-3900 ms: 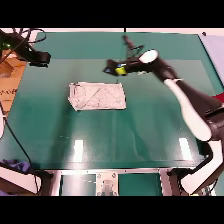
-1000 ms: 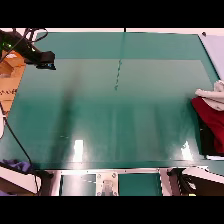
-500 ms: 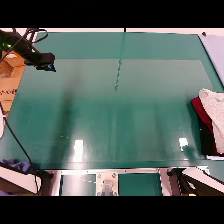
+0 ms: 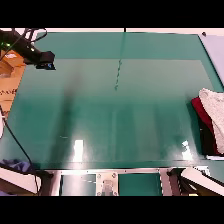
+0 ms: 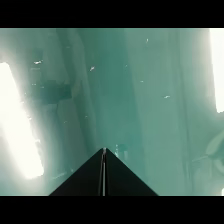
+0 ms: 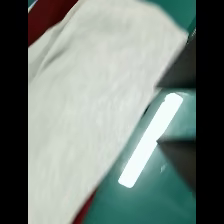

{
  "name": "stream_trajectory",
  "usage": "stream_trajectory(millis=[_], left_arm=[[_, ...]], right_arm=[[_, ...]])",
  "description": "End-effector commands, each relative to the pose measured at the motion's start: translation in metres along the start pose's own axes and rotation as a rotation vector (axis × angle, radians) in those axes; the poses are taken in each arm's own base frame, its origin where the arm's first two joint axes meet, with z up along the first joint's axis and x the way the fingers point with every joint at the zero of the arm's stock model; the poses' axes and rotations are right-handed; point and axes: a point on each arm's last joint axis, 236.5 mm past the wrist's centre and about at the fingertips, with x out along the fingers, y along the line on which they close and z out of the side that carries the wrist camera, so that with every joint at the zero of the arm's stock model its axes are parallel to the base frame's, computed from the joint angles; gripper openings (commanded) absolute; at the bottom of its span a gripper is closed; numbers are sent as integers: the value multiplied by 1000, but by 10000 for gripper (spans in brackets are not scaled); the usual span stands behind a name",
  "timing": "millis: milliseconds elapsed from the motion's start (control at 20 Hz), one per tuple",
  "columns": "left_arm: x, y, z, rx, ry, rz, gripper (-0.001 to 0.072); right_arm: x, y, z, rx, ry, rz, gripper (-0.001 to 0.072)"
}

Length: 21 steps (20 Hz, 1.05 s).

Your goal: Fold the shirts.

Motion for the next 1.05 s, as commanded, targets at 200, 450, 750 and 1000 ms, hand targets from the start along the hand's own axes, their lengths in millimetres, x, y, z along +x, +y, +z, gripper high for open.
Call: stream_trajectory(millis=[200, 450, 750, 1000], left_arm=[[0, -42, -78, -33, 61, -35, 24], [24, -64, -191, -119, 126, -50, 24], [29, -61, -210, -149, 117, -37, 25], [29, -61, -207, -150, 106, -39, 24]], right_arm=[[-6, 179, -92, -520, 10, 251, 9], [54, 197, -239, -858, 144, 282, 9], [69, 206, -294, -998, 172, 322, 9], [68, 206, -295, -1003, 173, 322, 9]])
